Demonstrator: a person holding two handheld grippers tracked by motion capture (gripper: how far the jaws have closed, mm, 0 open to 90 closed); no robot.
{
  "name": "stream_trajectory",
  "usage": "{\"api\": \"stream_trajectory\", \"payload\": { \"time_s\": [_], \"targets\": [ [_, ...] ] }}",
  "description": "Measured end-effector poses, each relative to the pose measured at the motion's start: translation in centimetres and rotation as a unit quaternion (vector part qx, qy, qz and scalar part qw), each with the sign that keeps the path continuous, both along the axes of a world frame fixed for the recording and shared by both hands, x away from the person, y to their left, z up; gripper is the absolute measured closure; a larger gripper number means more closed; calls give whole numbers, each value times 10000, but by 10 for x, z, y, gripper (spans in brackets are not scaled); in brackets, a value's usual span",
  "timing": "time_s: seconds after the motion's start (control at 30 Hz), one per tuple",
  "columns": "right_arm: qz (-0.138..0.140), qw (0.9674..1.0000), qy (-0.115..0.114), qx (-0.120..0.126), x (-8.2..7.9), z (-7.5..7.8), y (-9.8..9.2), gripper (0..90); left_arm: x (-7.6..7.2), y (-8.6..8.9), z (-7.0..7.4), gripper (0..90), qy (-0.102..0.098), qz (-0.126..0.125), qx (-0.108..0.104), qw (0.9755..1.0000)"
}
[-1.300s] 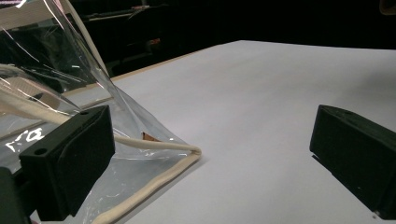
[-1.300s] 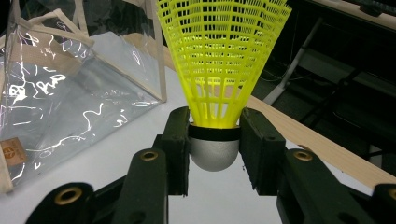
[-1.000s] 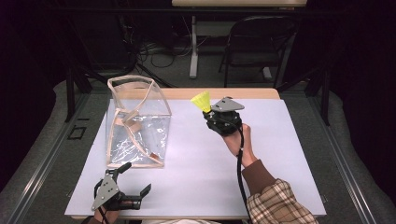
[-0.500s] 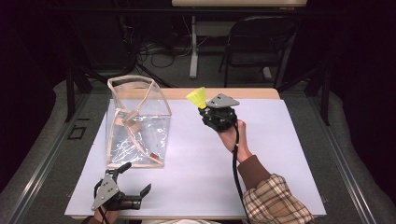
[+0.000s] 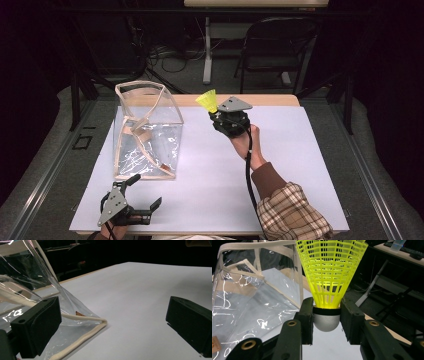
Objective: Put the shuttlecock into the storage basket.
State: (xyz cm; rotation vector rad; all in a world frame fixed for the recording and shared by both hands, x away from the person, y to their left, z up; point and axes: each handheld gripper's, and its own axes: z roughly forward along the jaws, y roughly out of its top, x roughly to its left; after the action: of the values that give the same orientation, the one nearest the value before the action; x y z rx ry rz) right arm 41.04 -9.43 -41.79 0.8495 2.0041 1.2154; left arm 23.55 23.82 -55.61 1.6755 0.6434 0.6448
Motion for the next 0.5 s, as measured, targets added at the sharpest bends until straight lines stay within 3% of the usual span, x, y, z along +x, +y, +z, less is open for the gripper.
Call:
{"api": "stream_trajectory", "payload": {
  "time_s": [0.5],
  "targets": [
    [85,9998,-75,144,12,5,8,645,0,0,0,1,-7,2,2,10000]
  ]
}}
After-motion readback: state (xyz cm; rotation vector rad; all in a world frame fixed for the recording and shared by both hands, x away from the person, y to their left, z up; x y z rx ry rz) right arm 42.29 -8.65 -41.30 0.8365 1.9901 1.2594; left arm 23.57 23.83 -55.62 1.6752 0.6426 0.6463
